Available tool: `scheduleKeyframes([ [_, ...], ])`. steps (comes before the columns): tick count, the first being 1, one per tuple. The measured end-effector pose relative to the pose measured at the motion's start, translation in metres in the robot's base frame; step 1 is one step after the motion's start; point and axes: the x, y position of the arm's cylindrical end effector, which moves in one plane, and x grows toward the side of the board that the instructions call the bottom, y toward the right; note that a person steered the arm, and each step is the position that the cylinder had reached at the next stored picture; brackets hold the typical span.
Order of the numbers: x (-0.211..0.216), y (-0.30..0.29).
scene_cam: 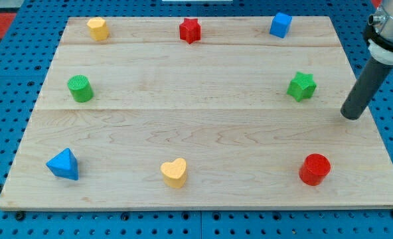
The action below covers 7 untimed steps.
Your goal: Move the green star towards the center
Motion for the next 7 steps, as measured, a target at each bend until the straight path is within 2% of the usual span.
scheduleKeyframes([
  [1,-0.002,0.024],
  [2,-0.043,0.022],
  [3,-0.064,-0.001],
  [5,-0.064,-0.14],
  [6,-0.064,-0.154],
  [7,-0.05,-0.121],
])
